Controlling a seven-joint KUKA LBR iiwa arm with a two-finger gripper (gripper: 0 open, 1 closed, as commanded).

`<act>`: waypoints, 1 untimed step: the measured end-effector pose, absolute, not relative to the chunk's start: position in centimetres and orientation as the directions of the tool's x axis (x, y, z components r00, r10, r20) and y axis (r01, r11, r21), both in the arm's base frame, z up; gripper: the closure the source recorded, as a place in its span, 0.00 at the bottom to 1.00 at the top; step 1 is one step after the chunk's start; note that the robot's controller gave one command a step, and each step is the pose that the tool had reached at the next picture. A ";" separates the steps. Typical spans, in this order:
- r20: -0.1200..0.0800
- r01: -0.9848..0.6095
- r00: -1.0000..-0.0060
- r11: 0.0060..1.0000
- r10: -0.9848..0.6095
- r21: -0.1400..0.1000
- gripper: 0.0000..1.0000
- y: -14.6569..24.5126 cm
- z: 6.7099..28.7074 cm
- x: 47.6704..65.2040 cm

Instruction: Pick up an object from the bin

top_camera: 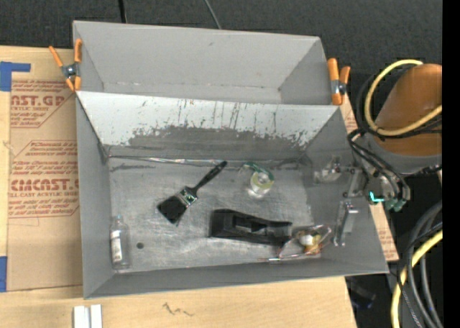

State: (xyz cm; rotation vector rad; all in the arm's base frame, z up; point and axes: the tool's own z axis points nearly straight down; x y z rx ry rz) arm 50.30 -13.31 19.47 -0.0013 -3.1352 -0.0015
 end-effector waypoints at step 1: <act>-0.001 -0.001 -1.000 1.000 -0.001 0.000 0.00 -13.2 19.9 50.5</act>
Offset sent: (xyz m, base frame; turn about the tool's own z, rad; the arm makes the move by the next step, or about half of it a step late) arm -0.0203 0.0860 -0.1247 -0.0808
